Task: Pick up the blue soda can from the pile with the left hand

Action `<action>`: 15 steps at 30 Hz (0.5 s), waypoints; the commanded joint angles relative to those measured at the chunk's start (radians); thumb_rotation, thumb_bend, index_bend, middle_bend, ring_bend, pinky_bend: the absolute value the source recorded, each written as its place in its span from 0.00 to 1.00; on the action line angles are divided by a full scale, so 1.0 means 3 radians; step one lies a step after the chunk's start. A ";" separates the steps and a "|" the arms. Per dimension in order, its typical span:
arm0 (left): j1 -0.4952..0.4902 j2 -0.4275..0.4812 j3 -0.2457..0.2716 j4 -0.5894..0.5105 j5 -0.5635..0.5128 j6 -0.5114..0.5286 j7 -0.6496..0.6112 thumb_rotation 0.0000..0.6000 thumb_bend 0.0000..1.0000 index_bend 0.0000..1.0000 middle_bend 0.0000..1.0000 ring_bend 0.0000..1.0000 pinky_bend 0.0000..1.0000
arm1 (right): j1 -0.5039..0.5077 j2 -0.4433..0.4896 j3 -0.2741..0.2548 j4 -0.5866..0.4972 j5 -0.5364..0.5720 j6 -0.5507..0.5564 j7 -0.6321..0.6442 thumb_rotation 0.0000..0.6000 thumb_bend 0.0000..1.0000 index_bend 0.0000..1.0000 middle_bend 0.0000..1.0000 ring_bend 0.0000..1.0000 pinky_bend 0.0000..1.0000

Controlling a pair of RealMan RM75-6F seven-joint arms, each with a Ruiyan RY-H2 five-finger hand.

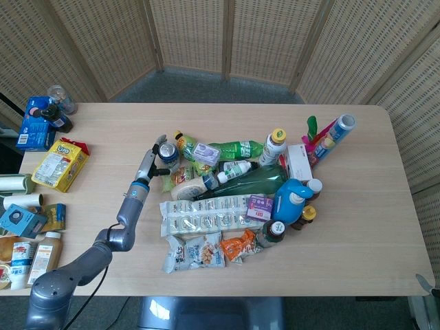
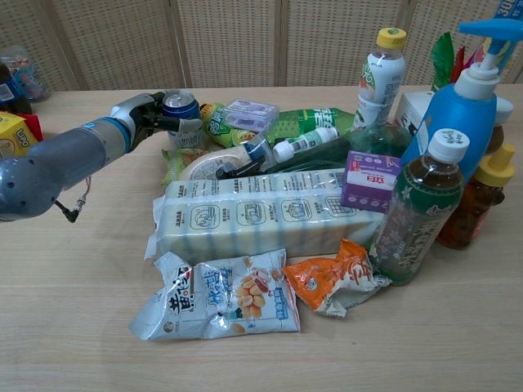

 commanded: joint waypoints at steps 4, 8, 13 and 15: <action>-0.0219 -0.0287 -0.0044 0.0419 0.0025 -0.0031 -0.0202 1.00 0.36 0.15 0.07 0.11 0.00 | -0.0037 0.0032 -0.0004 -0.0042 0.0004 0.0026 -0.0019 0.82 0.04 0.00 0.00 0.00 0.00; -0.0259 -0.0363 -0.0055 0.0553 0.0019 0.0026 -0.0244 1.00 0.41 0.30 0.16 0.23 0.01 | -0.0046 0.0040 -0.0001 -0.0061 0.0004 0.0024 -0.0027 0.82 0.04 0.00 0.00 0.00 0.00; -0.0243 -0.0398 -0.0082 0.0646 -0.0024 0.0079 -0.0271 1.00 0.44 0.41 0.29 0.36 0.13 | -0.0037 0.0036 0.0007 -0.0064 0.0001 -0.0006 -0.0031 0.82 0.03 0.00 0.00 0.00 0.00; -0.0221 -0.0396 -0.0087 0.0655 -0.0035 0.0106 -0.0286 1.00 0.45 0.41 0.30 0.36 0.15 | -0.0031 0.0033 0.0012 -0.0065 0.0000 -0.0020 -0.0031 0.82 0.04 0.00 0.00 0.00 0.00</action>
